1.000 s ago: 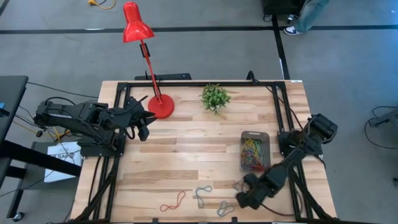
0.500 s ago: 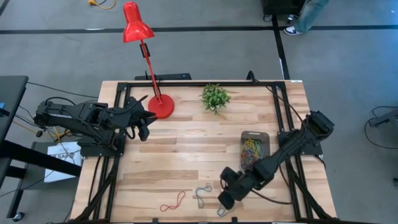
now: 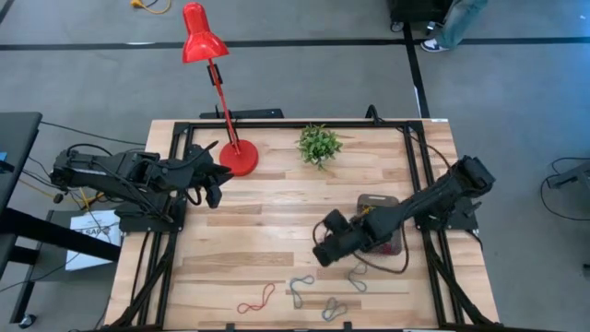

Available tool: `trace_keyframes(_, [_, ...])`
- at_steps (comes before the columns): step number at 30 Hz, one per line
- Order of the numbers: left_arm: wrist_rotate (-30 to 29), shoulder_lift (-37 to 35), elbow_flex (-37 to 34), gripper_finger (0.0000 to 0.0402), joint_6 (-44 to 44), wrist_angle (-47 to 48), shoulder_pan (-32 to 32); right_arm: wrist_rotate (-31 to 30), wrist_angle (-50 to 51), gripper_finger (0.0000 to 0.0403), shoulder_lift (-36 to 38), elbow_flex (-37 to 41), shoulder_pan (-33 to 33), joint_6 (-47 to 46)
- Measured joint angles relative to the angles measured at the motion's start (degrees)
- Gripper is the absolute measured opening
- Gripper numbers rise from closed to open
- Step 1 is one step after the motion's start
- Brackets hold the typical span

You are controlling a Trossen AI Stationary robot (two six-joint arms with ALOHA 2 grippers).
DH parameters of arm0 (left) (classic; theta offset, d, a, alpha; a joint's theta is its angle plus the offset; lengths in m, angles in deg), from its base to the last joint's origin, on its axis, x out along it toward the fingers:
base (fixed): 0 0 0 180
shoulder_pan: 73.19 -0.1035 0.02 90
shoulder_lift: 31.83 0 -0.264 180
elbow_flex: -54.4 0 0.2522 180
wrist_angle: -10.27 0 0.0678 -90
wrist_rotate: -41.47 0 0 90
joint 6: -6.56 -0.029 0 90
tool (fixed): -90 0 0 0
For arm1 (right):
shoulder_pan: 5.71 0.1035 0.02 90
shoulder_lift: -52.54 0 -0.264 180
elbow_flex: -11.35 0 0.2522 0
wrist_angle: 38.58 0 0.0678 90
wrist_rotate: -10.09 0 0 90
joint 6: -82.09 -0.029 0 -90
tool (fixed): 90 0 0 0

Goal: Pick and place items into bin
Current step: Put the red rubber band into the black bin, then put the blue rubber band into the black bin

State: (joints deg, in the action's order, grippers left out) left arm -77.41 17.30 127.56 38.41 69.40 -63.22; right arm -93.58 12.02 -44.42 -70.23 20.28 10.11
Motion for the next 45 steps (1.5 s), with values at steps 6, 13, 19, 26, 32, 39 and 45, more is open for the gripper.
trace_keyframes(6, [-0.4, 0.0, 0.0, 0.0085, 0.5, -0.6, 0.0, -2.3, 18.8, 0.0, 3.7, -6.8, -2.2, -0.4])
trace_keyframes(13, [-0.4, 0.0, 0.0, 0.0085, 0.5, -2.3, 0.0, -2.0, 44.4, 0.0, 5.4, -10.4, -1.8, -9.7])
trace_keyframes(19, [-0.5, 0.0, 0.0, 0.0085, -0.5, -2.3, 0.0, -1.4, 48.3, 0.0, 4.1, -7.1, 0.8, -19.5])
trace_keyframes(26, [-0.5, 0.0, 0.0, 0.0085, -0.7, -2.3, 0.0, -1.2, 41.2, 0.0015, 3.9, -4.7, 1.9, -19.6])
trace_keyframes(32, [-0.5, 0.0, 0.0, 0.0085, -0.7, -2.3, 0.0, -0.6, 40.5, 0.0054, 3.9, -3.9, 1.9, -19.6])
trace_keyframes(39, [-0.1, 0.0, 0.0, 0.0085, -0.7, -2.4, 0.0, 0.1, 38.2, 0.0091, 3.9, -3.1, 1.8, -20.6])
trace_keyframes(45, [-0.1, 0.0, 0.0, 0.0085, -0.7, -2.4, 0.0, -1.2, 33.7, 0.0094, 3.9, -5.4, 1.6, -16.2])
